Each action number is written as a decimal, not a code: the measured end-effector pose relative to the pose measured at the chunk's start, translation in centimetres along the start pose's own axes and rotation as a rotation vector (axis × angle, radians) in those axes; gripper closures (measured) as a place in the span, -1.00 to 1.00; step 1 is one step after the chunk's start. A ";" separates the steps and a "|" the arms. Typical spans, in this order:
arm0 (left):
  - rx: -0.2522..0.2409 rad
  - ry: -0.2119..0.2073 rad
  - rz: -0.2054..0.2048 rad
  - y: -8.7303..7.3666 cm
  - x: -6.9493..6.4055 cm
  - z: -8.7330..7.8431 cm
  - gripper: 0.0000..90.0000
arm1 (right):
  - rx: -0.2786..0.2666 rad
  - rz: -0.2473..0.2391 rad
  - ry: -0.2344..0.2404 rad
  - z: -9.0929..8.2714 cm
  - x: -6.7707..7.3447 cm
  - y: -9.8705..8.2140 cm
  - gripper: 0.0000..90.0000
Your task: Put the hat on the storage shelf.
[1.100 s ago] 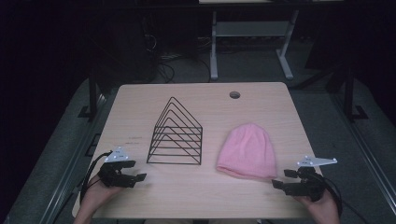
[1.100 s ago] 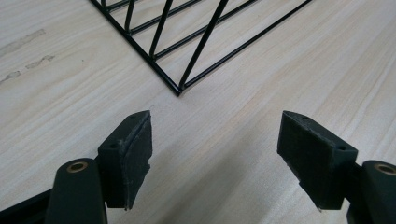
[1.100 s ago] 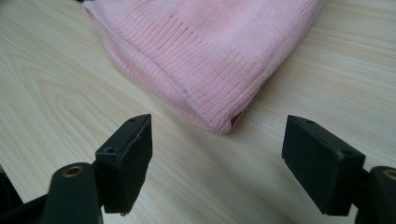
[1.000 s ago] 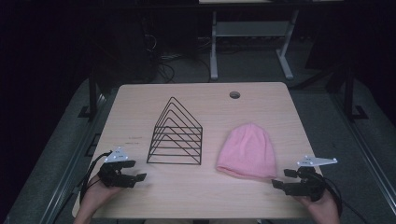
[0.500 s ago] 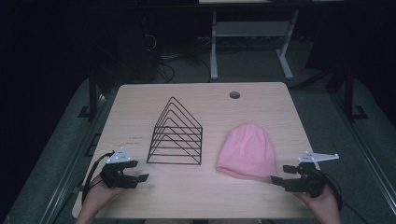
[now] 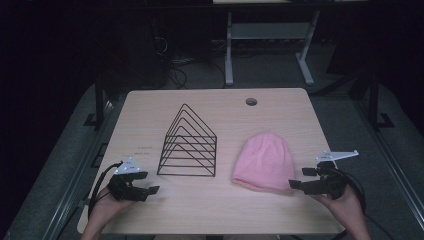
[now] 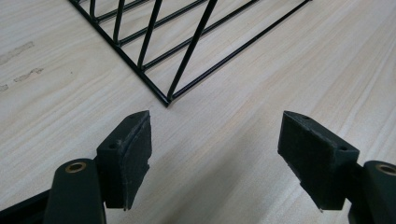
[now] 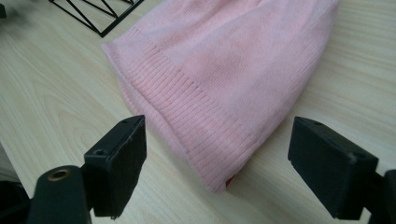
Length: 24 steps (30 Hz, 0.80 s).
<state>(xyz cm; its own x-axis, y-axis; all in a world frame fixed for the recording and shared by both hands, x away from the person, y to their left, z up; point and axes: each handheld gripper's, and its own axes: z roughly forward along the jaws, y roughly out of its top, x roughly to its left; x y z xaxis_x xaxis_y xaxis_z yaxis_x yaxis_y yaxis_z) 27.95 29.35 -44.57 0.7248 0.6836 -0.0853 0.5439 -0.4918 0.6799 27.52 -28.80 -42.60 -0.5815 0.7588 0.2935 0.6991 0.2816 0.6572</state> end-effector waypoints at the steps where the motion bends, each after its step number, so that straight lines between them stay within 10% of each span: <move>1: 0.000 0.000 0.000 0.0 0.0 0.0 -0.42 | 0.005 -0.011 0.000 0.0 -0.1 0.3 -0.58; 24: -0.007 -0.002 -0.001 0.2 -0.1 0.1 -0.42 | 0.065 0.019 0.018 1.6 -2.3 4.6 -0.59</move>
<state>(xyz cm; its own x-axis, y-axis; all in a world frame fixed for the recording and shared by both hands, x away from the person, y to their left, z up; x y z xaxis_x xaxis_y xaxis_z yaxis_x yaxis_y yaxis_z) 28.02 29.19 -44.48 0.7249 0.6833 -0.0873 0.5420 -0.4874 0.6846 32.78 -28.28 -41.35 -0.5749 0.7537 0.3185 0.7353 0.3051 0.6052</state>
